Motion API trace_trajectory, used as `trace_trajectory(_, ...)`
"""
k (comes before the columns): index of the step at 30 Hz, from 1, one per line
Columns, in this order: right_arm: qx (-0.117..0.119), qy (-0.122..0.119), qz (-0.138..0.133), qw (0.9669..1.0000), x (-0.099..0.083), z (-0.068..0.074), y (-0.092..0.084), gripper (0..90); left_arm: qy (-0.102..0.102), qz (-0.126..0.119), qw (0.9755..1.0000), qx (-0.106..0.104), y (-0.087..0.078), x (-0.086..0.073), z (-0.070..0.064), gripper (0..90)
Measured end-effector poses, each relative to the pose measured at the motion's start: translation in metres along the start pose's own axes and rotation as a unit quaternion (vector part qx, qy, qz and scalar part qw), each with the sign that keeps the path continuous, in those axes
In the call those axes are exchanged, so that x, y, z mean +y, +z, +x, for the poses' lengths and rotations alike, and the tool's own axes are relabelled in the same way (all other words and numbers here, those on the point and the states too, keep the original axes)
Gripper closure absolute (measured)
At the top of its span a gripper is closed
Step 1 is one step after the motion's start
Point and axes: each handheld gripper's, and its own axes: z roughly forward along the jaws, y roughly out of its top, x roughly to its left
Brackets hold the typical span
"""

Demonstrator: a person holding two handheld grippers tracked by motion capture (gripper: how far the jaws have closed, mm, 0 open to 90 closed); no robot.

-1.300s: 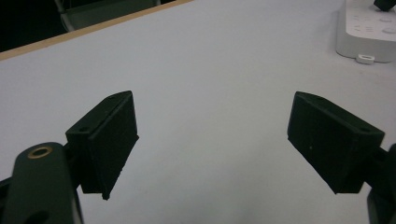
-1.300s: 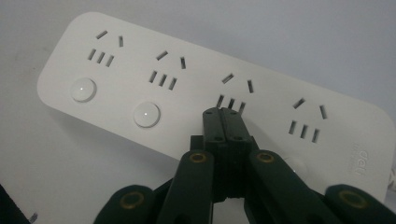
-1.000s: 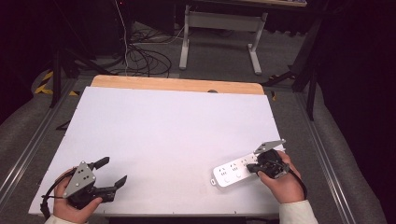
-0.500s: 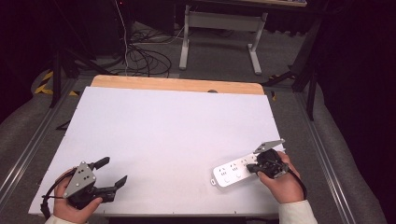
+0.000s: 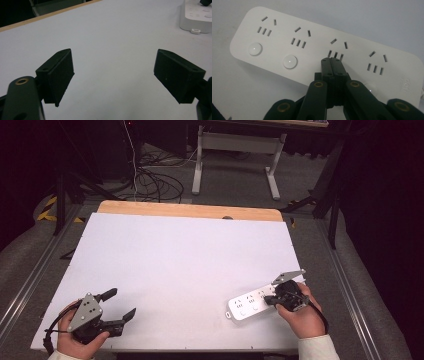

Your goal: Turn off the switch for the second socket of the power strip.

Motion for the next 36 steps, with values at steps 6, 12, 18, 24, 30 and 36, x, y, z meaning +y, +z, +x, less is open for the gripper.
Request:
trace_trajectory(6,-0.005,-0.002,-0.016,0.9999,-0.001,0.000,-0.003,90.0,0.003,0.001,1.0000,0.000,0.001,0.000,0.000,16.8)
trace_trajectory(12,-0.019,-0.005,-0.033,0.9993,0.000,0.003,-0.011,90.0,0.001,0.002,1.0000,0.000,0.000,0.000,0.000,16.8)
trace_trajectory(18,-0.024,-0.013,-0.049,0.9984,0.002,0.007,-0.018,90.0,0.002,0.001,1.0000,0.000,0.001,0.000,0.001,16.8)
trace_trajectory(24,-0.027,-0.019,-0.058,0.9978,0.003,0.011,-0.025,90.0,0.002,0.001,1.0000,-0.001,0.000,0.000,0.001,16.8)
trace_trajectory(30,-0.028,-0.018,-0.065,0.9973,0.003,0.012,-0.029,90.0,-0.001,0.002,1.0000,-0.001,0.001,0.000,0.001,16.8)
trace_trajectory(36,-0.023,-0.024,-0.082,0.9961,0.003,0.013,-0.033,87.9,-0.002,0.005,1.0000,-0.005,0.001,0.000,0.001,17.2)
